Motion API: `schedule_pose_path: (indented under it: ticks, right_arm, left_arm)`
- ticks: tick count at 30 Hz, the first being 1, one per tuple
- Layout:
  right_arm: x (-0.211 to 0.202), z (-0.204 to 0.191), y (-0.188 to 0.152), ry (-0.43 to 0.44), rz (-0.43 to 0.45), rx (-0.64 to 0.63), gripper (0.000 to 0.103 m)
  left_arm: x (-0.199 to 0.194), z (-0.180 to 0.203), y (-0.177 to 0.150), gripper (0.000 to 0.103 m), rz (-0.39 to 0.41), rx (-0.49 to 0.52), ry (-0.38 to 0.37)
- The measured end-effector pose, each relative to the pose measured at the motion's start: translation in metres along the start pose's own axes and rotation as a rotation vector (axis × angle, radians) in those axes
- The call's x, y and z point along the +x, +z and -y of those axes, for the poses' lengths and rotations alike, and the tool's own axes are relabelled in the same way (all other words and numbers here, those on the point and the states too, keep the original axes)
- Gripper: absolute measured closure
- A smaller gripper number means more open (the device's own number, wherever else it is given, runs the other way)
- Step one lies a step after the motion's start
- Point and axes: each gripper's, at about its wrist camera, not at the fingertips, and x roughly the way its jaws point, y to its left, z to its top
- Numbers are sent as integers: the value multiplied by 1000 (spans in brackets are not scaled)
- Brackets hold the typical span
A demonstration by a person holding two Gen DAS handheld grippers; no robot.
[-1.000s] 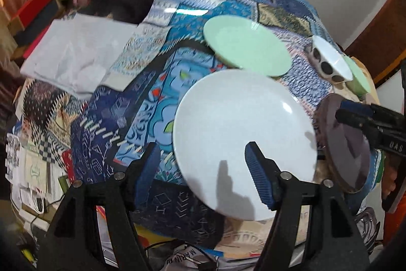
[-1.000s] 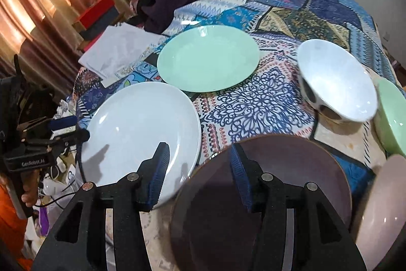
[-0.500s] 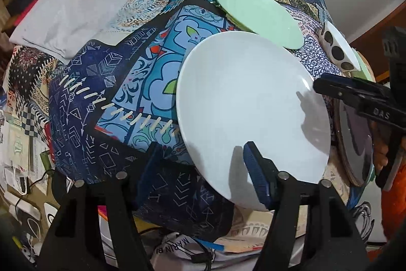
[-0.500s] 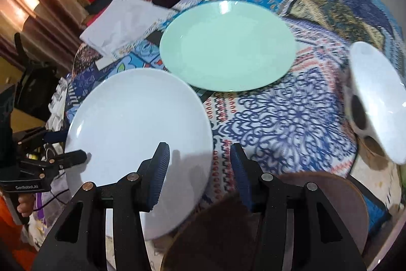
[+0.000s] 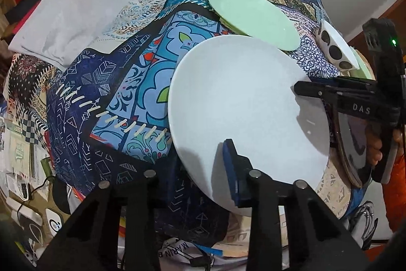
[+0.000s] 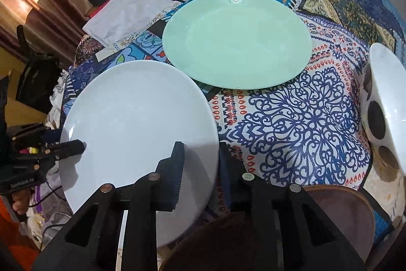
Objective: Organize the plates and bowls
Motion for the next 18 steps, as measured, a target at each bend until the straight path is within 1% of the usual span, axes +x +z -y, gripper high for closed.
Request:
schedule_pose_path:
  ticks: [3,7,10,18]
  right_arm:
    - [-2,-1,-1,-14,5,6,79]
    - [-9,3,-1,11,22,45,79]
    - [-14,1,-3,12,41,55,79]
    - [-33,1,-8,14,95,92,79]
  left_arm:
    - [-1,0,0,70,4,-8,6]
    - [-3,-2,1,70,4,-27,0]
    - [-7,-3,1,70,10,-30,-4]
    - [-27,2,8,70,77,-35,-8]
